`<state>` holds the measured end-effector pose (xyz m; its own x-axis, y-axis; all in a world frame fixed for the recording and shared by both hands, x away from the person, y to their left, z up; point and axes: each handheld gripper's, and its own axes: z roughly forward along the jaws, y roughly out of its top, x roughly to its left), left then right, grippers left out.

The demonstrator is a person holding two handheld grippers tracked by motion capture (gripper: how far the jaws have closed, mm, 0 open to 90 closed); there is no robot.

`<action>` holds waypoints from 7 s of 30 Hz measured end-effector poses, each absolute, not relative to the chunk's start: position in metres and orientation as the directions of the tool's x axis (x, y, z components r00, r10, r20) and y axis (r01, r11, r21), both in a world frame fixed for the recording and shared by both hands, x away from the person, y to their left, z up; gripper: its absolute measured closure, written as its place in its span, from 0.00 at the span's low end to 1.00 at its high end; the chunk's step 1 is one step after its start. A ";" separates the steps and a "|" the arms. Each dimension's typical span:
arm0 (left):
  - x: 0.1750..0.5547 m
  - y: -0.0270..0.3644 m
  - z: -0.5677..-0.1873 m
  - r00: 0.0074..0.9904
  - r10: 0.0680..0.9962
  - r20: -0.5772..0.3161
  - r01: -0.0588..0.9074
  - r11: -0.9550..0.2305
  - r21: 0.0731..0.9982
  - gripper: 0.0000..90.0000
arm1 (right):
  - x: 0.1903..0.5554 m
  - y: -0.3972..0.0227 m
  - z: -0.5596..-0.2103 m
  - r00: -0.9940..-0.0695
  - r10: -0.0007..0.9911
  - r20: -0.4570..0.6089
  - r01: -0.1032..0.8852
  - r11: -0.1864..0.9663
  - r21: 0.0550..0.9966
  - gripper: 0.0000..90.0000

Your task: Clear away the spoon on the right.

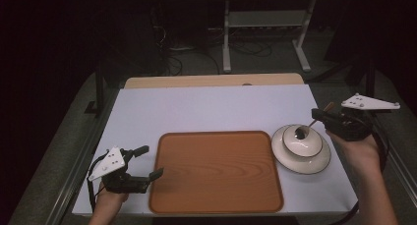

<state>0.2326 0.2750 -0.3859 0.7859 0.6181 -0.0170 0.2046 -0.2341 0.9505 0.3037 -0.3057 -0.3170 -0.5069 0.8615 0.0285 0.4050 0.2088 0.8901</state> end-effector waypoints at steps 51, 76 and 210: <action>0.231 0.276 -0.385 0.787 0.616 -0.017 0.203 -0.233 0.951 0.15 | 0.297 -0.196 -0.360 -0.766 0.642 0.036 0.421 0.458 0.783 0.98; 0.230 0.276 -0.385 0.787 0.617 -0.014 0.202 -0.235 0.951 0.15 | 0.306 -0.173 -0.365 -0.787 0.617 0.023 0.395 0.474 0.787 0.97; 0.229 0.279 -0.385 0.783 0.621 -0.015 0.197 -0.225 0.954 0.15 | 0.288 -0.178 -0.372 -0.800 0.597 0.053 0.310 0.337 0.889 0.12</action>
<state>0.2292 0.2788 -0.3847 0.7834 0.6214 -0.0149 0.1968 -0.2252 0.9542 0.2884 -0.1784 -0.3723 -0.8003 0.5972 0.0527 0.3097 0.3366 0.8892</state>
